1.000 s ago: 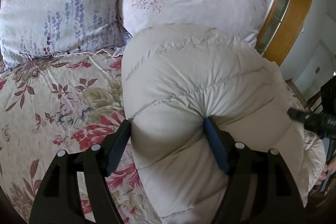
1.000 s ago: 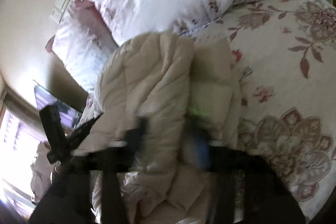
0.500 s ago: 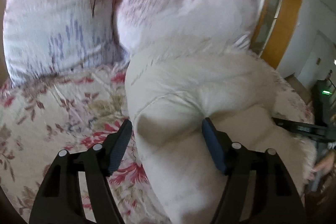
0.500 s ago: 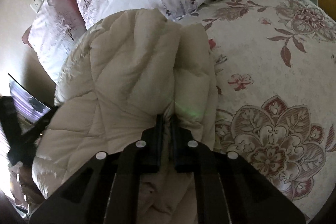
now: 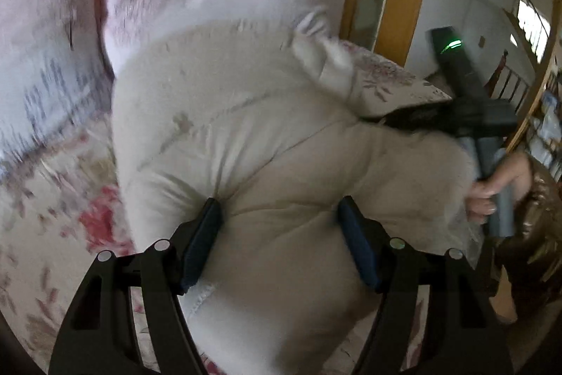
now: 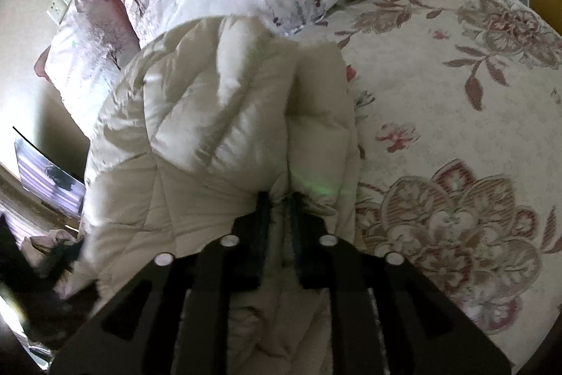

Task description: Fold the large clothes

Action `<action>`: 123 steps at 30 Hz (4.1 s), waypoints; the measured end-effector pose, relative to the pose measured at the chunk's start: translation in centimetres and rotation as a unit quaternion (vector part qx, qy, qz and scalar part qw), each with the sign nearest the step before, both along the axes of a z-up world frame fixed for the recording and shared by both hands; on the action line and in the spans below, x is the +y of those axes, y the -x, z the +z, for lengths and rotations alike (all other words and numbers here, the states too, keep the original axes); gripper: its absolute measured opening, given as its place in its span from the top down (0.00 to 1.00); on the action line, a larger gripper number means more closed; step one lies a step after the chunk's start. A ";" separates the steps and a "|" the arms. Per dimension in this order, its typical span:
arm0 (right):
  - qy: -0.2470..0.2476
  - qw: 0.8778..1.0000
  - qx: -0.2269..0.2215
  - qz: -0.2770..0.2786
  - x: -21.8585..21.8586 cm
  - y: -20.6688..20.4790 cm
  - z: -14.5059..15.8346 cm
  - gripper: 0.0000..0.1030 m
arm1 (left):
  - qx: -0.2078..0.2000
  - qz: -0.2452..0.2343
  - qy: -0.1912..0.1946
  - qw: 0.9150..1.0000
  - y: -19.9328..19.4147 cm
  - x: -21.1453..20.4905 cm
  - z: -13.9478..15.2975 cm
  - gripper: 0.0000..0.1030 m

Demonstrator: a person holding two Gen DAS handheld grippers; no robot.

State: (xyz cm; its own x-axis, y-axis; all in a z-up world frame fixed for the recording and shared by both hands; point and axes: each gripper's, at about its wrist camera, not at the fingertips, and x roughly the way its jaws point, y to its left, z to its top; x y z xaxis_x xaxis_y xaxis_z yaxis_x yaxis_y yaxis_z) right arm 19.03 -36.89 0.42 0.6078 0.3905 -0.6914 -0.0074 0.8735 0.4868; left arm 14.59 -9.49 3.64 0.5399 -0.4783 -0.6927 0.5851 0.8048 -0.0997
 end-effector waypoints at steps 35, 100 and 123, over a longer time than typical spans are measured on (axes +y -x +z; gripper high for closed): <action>0.019 0.997 -0.004 -0.081 -0.4 -5.7 -0.7 0.86 | -0.023 -0.006 -0.020 1.000 -0.3 -2.0 -0.6 0.21; -0.184 0.976 0.096 0.063 -2.0 -3.8 -2.3 0.02 | 0.171 0.087 0.225 0.955 -9.6 8.6 -1.1 0.15; -0.202 0.966 0.044 0.153 3.2 -5.8 0.1 0.63 | 0.195 0.081 0.300 0.930 -9.8 9.6 -2.0 0.50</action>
State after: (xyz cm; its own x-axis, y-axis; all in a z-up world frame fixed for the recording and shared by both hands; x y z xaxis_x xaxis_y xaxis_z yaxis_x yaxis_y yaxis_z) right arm 24.82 -33.71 0.49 0.3671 0.7912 -0.4891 -0.1788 0.5760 0.7976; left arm 24.34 0.12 1.59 0.4020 -0.7762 -0.4858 0.2856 0.6104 -0.7388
